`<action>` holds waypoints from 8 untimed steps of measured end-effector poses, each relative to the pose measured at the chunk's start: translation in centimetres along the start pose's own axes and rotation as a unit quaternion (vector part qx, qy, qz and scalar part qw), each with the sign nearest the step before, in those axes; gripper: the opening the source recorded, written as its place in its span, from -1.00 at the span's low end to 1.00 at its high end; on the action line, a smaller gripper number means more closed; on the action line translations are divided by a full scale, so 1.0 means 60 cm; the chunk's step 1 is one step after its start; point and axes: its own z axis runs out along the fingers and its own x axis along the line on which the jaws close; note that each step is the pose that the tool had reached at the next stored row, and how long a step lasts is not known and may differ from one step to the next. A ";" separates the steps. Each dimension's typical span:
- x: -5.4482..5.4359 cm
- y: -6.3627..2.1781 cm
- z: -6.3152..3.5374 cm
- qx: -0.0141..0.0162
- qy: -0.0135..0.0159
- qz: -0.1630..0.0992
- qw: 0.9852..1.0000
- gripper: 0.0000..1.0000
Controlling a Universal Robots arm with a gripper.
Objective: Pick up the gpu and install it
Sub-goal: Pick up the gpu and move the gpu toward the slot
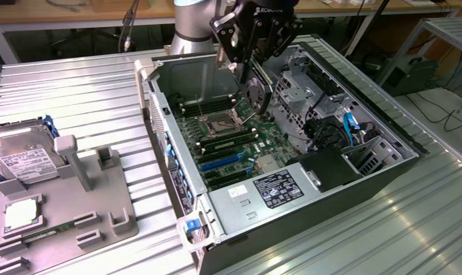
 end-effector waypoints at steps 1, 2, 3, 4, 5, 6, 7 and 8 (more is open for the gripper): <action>-0.003 0.000 0.000 0.000 0.000 0.000 1.000 -0.44; -0.005 0.000 0.000 0.000 0.000 0.000 1.000 -0.44; -0.010 0.000 0.000 0.000 0.000 0.000 1.000 -0.44; -0.012 0.000 0.000 0.000 0.000 0.000 1.000 -0.44; -0.015 0.000 0.000 0.000 0.000 0.000 1.000 -0.44; -0.018 0.000 0.000 0.000 0.000 0.000 1.000 -0.44; -0.021 0.000 0.000 0.000 0.000 0.000 1.000 -0.44; -0.024 0.000 0.000 0.000 0.000 0.000 1.000 -0.44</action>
